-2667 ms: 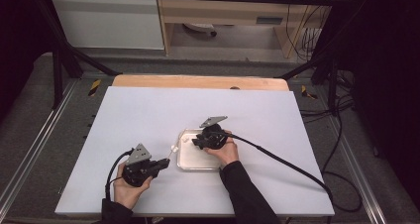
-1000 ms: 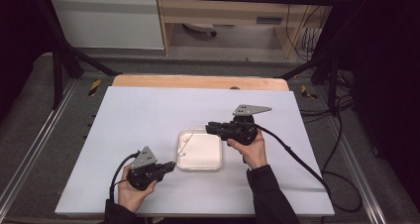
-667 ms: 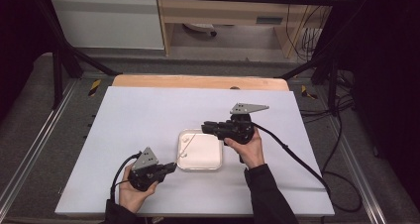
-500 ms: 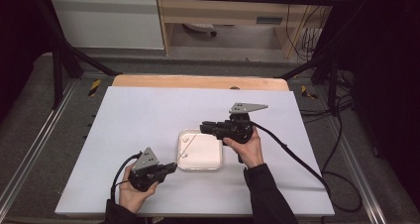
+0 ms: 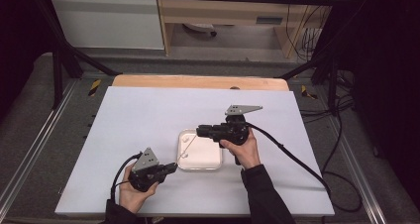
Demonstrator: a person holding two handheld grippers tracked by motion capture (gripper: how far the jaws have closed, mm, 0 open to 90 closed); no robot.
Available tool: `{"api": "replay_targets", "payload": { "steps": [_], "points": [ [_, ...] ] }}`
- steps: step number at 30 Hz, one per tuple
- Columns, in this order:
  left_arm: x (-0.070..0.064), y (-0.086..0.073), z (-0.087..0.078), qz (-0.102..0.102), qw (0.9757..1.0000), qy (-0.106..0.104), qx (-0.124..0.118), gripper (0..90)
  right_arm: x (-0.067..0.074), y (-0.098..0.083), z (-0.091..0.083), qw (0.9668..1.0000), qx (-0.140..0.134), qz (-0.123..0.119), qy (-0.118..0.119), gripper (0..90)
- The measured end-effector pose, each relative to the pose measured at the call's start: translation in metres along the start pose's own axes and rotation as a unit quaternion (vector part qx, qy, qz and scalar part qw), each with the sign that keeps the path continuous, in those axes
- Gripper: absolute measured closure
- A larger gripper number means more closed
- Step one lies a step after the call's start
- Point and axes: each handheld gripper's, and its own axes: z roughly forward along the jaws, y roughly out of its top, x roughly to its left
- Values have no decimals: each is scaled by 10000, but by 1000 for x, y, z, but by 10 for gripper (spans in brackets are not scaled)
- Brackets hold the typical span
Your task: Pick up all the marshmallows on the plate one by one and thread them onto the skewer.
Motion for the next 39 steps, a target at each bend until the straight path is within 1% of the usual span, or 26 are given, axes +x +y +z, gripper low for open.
{"api": "replay_targets", "payload": {
  "steps": [7,11,16,22,24,28,30,39],
  "points": [
    [1,-1,1,11,10000,44,45,887,0,-3,3,9999,47,63,92,788],
    [0,-1,1,46,9999,55,97,887,0,-4,4,9999,89,66,127,796],
    [0,-2,2,43,9999,51,122,887,1,-5,6,9998,108,59,159,802],
    [0,-2,2,-25,9999,66,106,888,3,-7,7,9997,38,102,219,807],
    [-1,-3,2,23,9999,96,120,888,4,-9,8,9997,20,82,232,808],
    [-2,-3,3,12,9999,65,108,888,5,-10,10,9995,-25,103,294,809],
    [-2,-3,2,28,9999,96,90,888,5,-10,10,9993,-48,103,346,809],
    [-2,-3,3,12,9999,114,102,888,7,-13,12,9991,-88,106,400,810]
  ]
}}
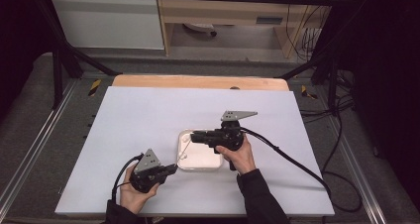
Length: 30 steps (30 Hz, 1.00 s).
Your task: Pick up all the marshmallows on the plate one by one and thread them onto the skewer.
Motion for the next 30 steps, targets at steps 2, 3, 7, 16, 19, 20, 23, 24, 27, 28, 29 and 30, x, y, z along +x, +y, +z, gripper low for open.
{"api": "replay_targets", "payload": {
  "steps": [2,3,7,16,19,20,23,24,27,28,29,30],
  "points": [
    [0,0,0,9,10000,-9,9,889,0,0,0,10000,-18,17,30,810],
    [0,0,0,7,10000,-3,22,888,0,0,1,10000,-14,12,37,811],
    [-1,0,1,18,10000,-4,43,888,0,-1,1,10000,14,2,67,811],
    [-2,-1,1,33,10000,38,59,889,2,-4,2,10000,34,-42,59,814],
    [-2,-1,1,45,10000,59,37,889,3,-4,2,10000,29,-71,47,815],
    [-2,-1,1,49,10000,63,30,889,3,-4,2,10000,28,-82,40,815],
    [-3,-1,1,67,9999,65,45,889,3,-5,3,9999,45,-96,18,815],
    [-3,-1,2,71,9999,57,51,888,3,-5,3,9999,45,-104,18,815],
    [-3,-1,1,82,9999,70,46,889,3,-5,4,9999,37,-110,48,815],
    [-3,-1,2,81,9999,83,45,889,3,-5,4,9999,44,-109,46,816],
    [-2,-1,2,72,9999,62,63,889,3,-6,4,9999,49,-107,46,816],
    [-3,-1,2,81,9999,86,54,889,3,-6,4,9999,61,-117,45,816]
  ]
}}
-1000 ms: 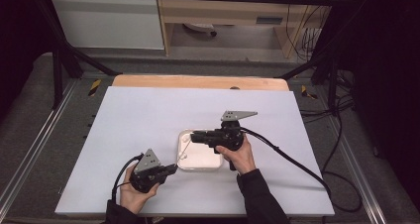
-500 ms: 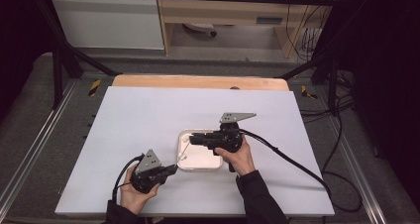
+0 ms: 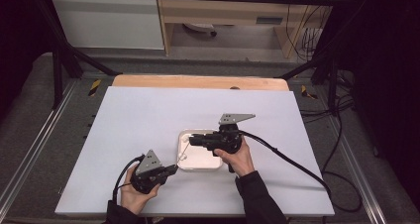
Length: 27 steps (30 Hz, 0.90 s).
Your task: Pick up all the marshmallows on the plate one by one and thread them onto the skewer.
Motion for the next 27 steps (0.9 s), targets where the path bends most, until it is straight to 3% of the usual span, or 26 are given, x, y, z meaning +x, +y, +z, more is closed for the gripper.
{"api": "replay_targets", "payload": {
  "steps": [27],
  "points": [
    [-1,0,-1,4,10000,52,25,889,2,-5,3,10000,66,-72,-8,816]
  ]
}}
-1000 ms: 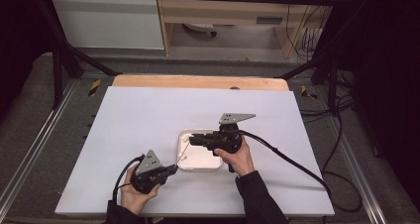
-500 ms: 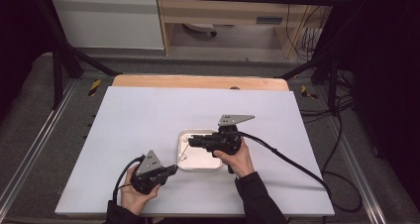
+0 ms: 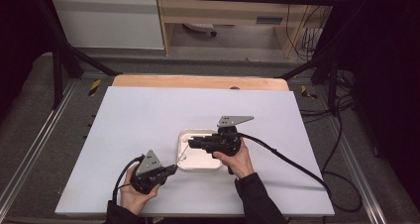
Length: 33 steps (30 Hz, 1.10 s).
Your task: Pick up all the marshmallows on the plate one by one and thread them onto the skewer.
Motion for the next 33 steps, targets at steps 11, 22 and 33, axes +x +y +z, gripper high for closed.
{"api": "replay_targets", "payload": {
  "steps": [11,22,33],
  "points": [
    [0,0,1,-1,10000,-31,27,889,0,-3,1,10000,13,9,-11,815],
    [1,0,1,-30,10000,-41,21,889,-1,-5,4,10000,18,57,51,815],
    [-3,3,1,73,9998,179,4,889,1,-21,23,9995,265,118,157,811]
  ]
}}
